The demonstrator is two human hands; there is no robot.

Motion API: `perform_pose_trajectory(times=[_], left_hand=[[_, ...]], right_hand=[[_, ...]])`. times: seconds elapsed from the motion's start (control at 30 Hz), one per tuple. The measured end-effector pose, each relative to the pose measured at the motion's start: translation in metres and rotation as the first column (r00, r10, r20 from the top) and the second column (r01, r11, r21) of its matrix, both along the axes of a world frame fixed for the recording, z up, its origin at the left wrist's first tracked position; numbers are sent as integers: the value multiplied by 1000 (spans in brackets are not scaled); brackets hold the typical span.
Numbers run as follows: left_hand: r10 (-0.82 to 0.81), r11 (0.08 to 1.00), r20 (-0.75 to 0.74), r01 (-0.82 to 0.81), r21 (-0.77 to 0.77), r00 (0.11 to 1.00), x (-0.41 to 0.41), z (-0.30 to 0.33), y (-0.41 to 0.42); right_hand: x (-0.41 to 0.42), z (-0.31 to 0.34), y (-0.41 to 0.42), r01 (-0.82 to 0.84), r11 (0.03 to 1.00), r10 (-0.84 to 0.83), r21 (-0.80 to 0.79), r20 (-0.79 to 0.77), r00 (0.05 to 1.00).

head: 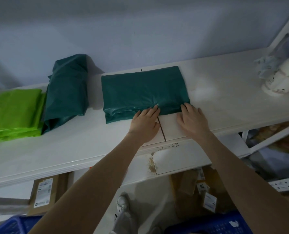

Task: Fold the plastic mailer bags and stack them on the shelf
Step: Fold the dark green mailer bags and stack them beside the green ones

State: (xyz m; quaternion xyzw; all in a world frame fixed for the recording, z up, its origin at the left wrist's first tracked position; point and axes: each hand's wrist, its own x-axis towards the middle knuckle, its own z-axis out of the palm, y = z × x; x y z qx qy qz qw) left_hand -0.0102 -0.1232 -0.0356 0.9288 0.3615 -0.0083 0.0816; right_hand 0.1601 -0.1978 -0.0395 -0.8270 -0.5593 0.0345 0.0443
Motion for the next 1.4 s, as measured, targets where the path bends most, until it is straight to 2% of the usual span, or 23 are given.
perform_pose_trajectory(times=[0.3,0.47,0.53,0.67,0.8,0.93,1.03,1.17,1.27,1.4], left_hand=[[-14,1000,-17,14,-2,1000,0,1,-1],[-58,998,28,57,21,998,-16,11,0],[-33,998,63,30,48,997,-30,14,0],[35,996,8,-35,78,999,-51,20,5],[104,989,2,-104,101,995,-71,22,17],[221,961,44,-226,158,974,-87,26,28],[331,934,6,-328,142,944,-92,31,41],[365,929,2,-364,61,931,-91,34,52],[273,961,19,-274,31,962,-88,33,54],[250,966,-110,-240,98,962,-89,25,64]], right_hand=[[-3,3,2,54,998,-55,-12,-63,997],[0,44,9,41,988,-44,148,20,999],[-1,56,12,15,986,-26,168,63,998],[-2,68,27,-16,984,7,179,48,999],[-5,66,41,-14,994,20,112,-49,999],[-15,59,45,-3,1000,0,-11,-297,955],[-32,50,46,-57,998,44,-16,-424,905],[-63,36,53,-151,987,161,58,-445,881],[-81,25,67,-114,990,138,81,-421,897],[-95,19,89,-68,994,96,87,-369,925]])
